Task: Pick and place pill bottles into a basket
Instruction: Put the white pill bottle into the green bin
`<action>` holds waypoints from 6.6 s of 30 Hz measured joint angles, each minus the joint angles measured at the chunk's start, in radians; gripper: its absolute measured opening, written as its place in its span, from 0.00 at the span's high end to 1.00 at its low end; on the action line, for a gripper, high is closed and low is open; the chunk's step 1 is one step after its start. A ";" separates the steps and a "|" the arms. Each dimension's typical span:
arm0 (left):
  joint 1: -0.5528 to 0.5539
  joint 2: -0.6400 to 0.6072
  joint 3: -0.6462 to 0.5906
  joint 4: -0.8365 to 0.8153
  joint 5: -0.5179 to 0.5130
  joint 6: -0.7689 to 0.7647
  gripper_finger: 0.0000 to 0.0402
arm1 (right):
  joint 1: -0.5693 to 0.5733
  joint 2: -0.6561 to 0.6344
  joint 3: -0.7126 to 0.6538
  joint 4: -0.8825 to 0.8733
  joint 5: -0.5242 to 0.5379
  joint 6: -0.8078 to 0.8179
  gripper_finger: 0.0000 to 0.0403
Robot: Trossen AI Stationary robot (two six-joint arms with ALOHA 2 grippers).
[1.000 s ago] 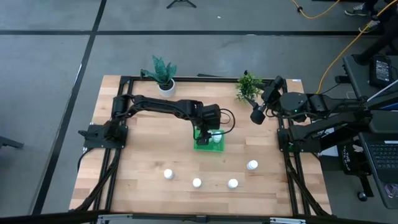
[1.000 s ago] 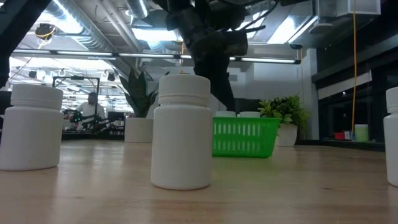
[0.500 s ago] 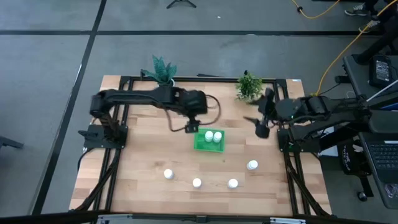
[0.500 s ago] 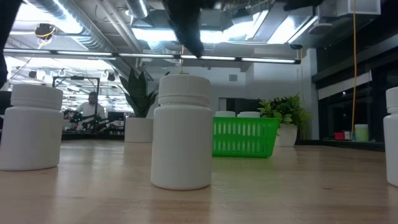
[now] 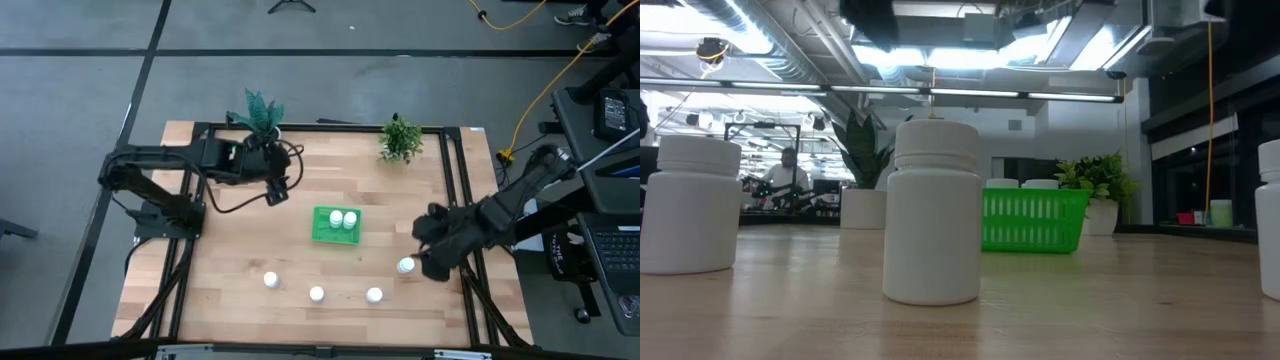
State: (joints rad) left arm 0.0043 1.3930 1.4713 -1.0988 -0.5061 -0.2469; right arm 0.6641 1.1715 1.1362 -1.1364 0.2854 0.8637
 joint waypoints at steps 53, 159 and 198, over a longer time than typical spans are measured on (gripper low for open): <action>-0.574 0.226 -0.355 0.335 0.346 -0.790 0.13 | -0.347 0.121 0.228 0.146 0.560 -0.586 0.30; -0.024 0.380 -0.076 0.401 0.462 0.061 0.61 | -0.356 0.122 0.226 0.160 0.552 -0.629 0.30; 0.046 0.466 -0.076 0.431 0.524 0.160 0.61 | -0.356 0.122 0.226 0.158 0.552 -0.636 0.30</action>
State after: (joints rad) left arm 0.0504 1.8587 1.3952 -0.6679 0.0181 -0.0870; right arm 0.3080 1.2930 1.3624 -0.9787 0.8379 0.2276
